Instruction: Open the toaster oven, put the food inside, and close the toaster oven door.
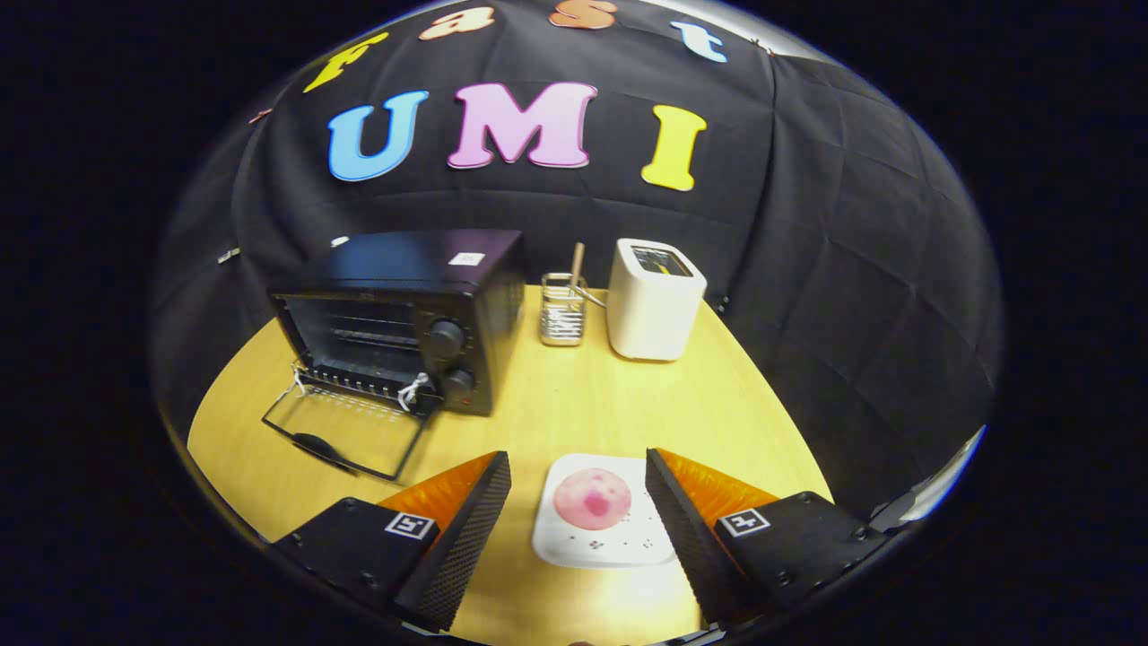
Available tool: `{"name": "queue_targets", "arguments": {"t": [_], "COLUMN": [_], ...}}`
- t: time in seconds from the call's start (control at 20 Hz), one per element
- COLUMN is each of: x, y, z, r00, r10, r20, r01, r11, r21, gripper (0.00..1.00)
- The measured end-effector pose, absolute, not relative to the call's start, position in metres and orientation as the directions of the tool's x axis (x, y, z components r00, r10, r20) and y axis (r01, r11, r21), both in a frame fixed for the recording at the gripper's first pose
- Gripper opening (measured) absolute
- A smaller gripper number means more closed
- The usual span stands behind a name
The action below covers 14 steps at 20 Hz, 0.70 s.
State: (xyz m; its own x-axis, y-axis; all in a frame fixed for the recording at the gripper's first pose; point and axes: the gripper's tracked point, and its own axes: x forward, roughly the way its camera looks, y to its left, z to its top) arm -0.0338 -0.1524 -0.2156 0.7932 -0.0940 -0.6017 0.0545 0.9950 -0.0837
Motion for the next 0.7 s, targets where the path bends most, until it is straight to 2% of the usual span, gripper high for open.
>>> {"name": "queue_targets", "arguments": {"t": [0.25,0.5,0.7], "x": [-0.046,-0.058,-0.050], "y": [-0.221,-0.248,-0.244], "z": [-0.257,-0.300,-0.345], "r00": [0.694,0.591,0.512], "r10": [-0.129,-0.082,-0.015], "r20": [-0.708,-0.803,-0.859], "r01": [0.139,0.130,0.074], "r11": [0.989,0.992,0.997], "r21": [-0.044,-0.005,0.026], "gripper": [0.99,0.99,0.98]}}
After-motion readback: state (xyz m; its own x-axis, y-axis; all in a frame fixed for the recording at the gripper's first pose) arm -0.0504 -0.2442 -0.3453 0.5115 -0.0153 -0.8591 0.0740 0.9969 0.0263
